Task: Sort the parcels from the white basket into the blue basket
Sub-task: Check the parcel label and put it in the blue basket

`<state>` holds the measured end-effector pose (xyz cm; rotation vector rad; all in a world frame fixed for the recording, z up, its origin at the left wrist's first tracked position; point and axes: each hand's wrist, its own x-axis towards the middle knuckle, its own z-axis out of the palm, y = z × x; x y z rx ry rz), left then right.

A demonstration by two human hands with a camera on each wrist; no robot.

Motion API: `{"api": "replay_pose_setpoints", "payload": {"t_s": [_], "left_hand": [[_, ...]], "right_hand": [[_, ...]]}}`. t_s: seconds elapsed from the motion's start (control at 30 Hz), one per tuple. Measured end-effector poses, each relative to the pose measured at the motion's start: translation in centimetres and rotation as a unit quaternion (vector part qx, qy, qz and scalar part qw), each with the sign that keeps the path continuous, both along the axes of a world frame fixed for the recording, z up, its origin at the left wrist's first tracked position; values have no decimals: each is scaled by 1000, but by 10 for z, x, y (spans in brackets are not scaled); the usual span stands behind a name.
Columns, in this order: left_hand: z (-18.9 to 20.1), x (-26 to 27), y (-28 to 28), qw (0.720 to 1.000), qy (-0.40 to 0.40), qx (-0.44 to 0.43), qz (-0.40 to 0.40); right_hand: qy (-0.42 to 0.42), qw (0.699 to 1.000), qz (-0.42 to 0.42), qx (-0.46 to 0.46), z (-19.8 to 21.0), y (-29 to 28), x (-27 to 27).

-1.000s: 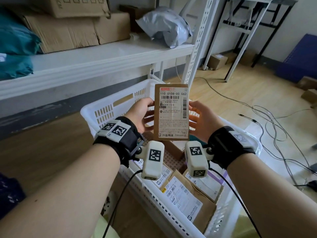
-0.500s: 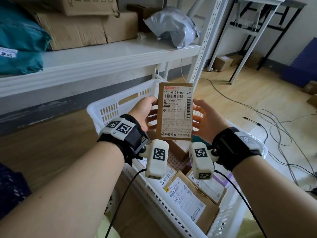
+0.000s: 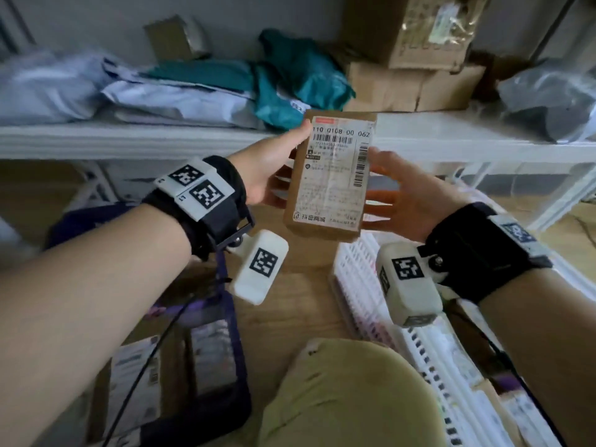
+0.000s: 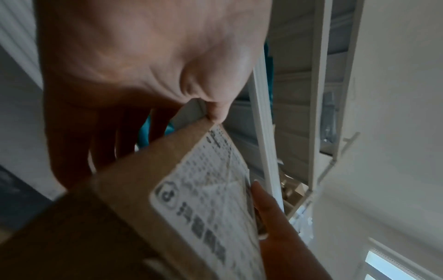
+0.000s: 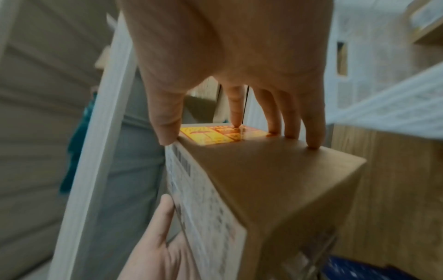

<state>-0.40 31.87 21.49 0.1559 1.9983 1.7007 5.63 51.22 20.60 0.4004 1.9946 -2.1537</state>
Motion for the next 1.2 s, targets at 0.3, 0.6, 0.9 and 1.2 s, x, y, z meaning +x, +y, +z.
{"api": "replay_pose_setpoints", "payload": {"t_s": [0.3, 0.6, 0.9, 1.2], "left_hand": [[-66, 13, -167, 987, -94, -45, 123], [-157, 19, -210, 956, -224, 1, 188], [-187, -6, -216, 947, -258, -43, 185], [-203, -8, -207, 943, -290, -108, 121]], "right_hand": [[-50, 967, 203, 147, -51, -197, -53], [-97, 909, 314, 255, -144, -255, -75], [-93, 870, 315, 369, -167, -271, -92], [-132, 767, 409, 476, -170, -266, -95]]}}
